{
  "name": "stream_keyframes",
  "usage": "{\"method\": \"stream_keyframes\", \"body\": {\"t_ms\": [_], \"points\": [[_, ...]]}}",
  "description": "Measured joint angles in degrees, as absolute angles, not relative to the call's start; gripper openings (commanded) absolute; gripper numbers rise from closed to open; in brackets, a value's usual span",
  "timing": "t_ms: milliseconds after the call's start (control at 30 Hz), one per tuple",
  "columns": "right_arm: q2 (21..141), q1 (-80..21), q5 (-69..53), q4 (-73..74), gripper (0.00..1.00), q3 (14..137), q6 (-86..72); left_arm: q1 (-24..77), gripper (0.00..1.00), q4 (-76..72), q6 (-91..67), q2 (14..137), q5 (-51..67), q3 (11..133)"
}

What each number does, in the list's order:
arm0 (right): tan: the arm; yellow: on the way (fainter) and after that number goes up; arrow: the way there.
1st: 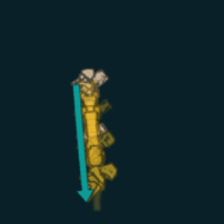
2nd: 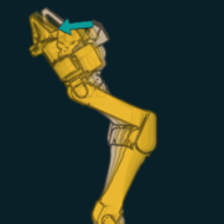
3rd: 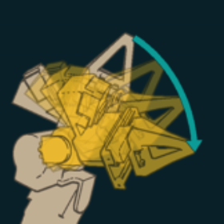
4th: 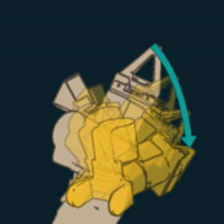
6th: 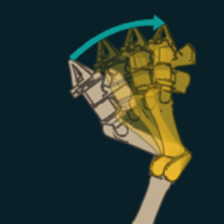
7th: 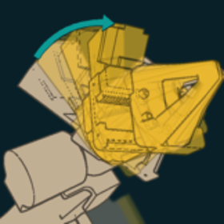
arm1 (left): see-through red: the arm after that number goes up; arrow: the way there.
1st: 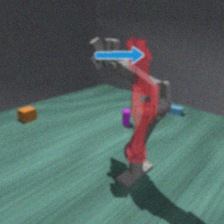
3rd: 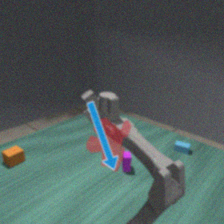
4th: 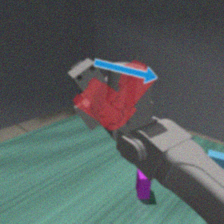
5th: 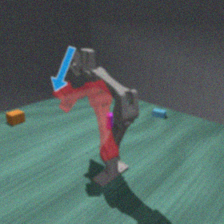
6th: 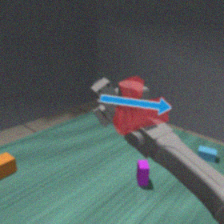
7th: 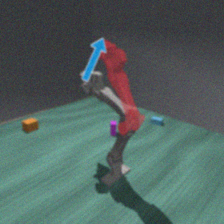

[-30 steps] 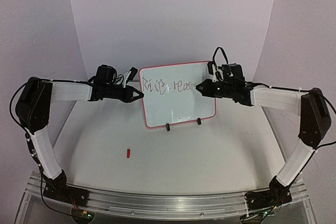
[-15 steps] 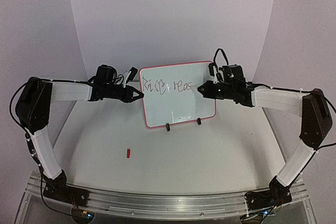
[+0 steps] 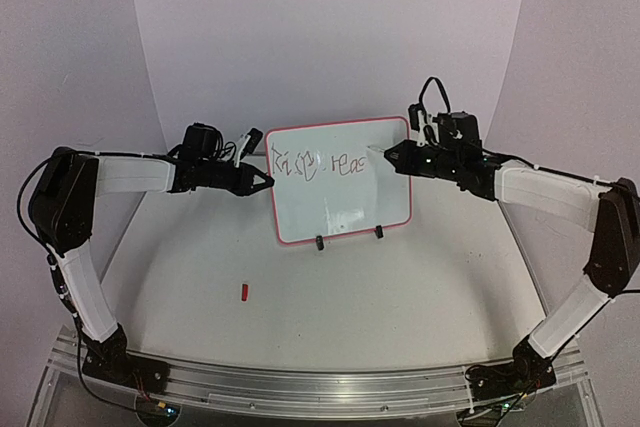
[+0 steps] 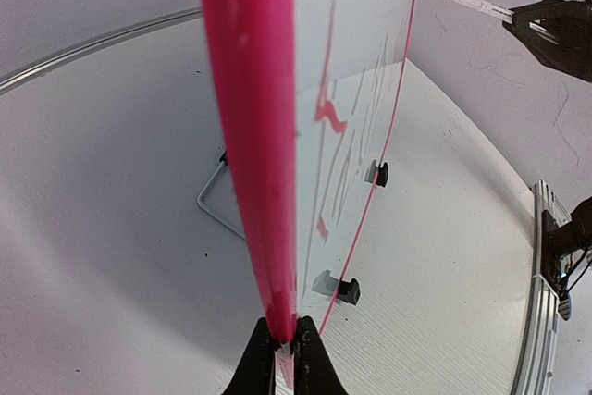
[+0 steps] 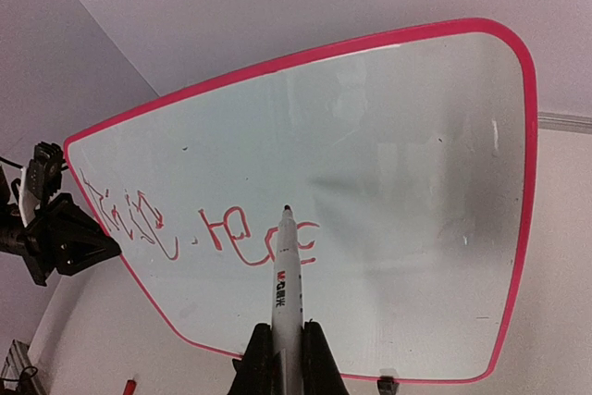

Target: Write a sentence on the whiteboard

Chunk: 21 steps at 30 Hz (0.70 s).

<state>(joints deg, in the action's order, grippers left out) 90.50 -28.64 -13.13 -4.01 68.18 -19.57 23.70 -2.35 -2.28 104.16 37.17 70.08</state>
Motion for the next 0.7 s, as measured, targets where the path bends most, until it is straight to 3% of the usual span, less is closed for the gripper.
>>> {"method": "stream_keyframes", "body": {"t_ms": [700], "points": [[94.9, -28.6, -9.6, -3.8, 0.0, 72.4, -18.2, 23.7, 0.0, -2.3, -1.9, 104.2, 37.1, 70.1]]}}
